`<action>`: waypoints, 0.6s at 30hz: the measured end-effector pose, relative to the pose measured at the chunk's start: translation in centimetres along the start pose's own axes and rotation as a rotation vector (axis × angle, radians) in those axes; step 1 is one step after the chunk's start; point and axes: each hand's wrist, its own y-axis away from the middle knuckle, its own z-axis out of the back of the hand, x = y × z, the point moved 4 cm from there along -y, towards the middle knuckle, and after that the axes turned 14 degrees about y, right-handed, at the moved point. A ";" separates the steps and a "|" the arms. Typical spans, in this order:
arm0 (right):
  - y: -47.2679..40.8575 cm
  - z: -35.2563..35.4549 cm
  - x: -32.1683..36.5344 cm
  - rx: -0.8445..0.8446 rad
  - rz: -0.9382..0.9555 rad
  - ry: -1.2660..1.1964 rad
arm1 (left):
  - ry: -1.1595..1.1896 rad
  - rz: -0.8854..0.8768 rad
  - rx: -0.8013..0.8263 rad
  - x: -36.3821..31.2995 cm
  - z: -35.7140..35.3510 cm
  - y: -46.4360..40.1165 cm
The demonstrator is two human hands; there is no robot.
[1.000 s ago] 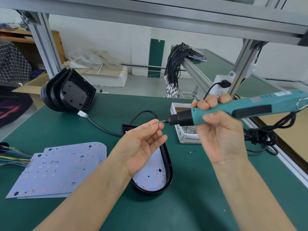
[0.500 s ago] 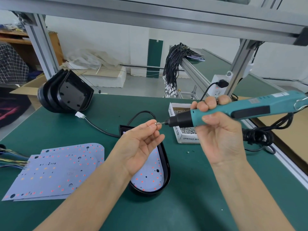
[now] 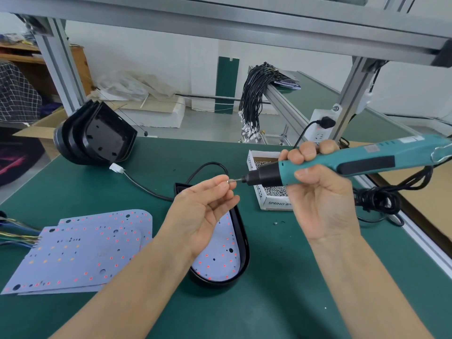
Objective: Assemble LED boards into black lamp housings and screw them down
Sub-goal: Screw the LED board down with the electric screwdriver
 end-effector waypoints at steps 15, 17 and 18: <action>-0.7 1.7 -3.3 -0.167 -0.044 -0.076 | -0.379 -0.049 -0.042 -0.7 0.8 -1.9; -0.8 2.0 -3.7 -0.185 -0.054 -0.085 | -0.495 -0.054 -0.053 -0.9 0.8 -2.2; -0.8 2.2 -3.8 -0.190 -0.061 -0.082 | -0.545 -0.054 -0.056 -1.0 0.7 -2.3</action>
